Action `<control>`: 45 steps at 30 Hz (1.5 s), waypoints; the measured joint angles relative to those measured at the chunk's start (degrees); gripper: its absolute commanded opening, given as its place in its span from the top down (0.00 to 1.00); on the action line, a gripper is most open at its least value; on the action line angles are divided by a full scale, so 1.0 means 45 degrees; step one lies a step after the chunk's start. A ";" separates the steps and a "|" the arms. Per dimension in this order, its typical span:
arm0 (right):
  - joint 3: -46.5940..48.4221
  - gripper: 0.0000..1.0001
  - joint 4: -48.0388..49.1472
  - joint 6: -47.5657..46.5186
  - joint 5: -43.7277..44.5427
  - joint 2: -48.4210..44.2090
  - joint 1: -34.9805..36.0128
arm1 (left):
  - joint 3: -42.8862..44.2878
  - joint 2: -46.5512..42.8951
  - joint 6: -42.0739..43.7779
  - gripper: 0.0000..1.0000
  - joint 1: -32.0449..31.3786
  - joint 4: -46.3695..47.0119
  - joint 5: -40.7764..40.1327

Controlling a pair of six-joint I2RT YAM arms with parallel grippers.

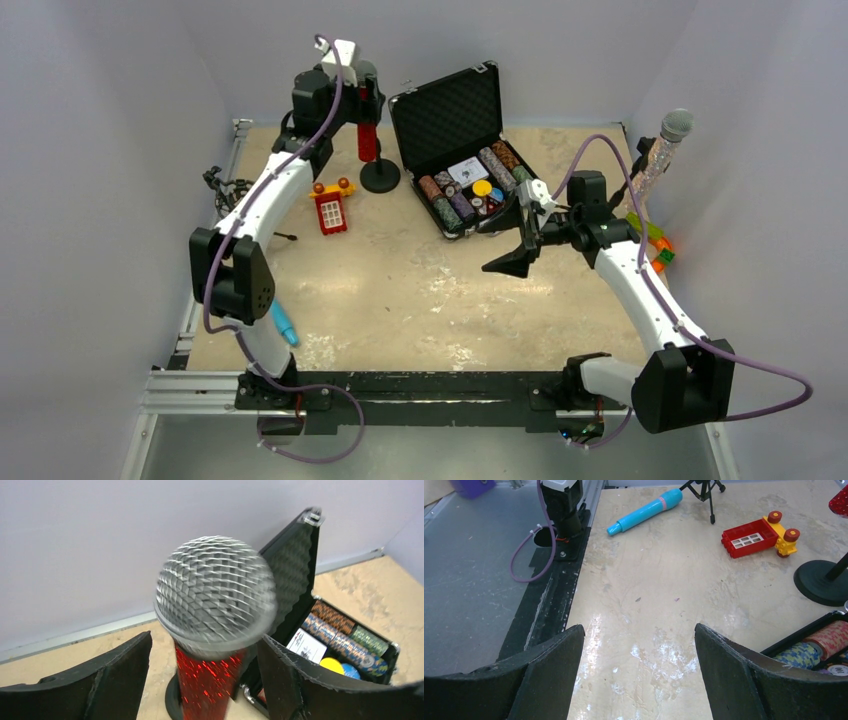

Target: Attach the microphones to the stand

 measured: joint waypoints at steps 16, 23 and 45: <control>0.0000 0.15 -0.0092 -0.0209 0.0024 -0.0189 -0.0083 | 0.0000 -0.4435 -0.0578 0.01 0.0000 -0.3269 -0.0039; 0.0000 0.15 -0.0121 -0.0374 0.0029 -0.0500 -0.0083 | -0.1025 -0.7985 -0.0763 0.01 0.0000 -0.5989 0.0432; 0.0000 0.15 -0.0272 -0.0539 0.0078 -0.0554 -0.0083 | -0.3478 -1.1608 -0.3123 0.03 0.0024 -1.3206 -0.4847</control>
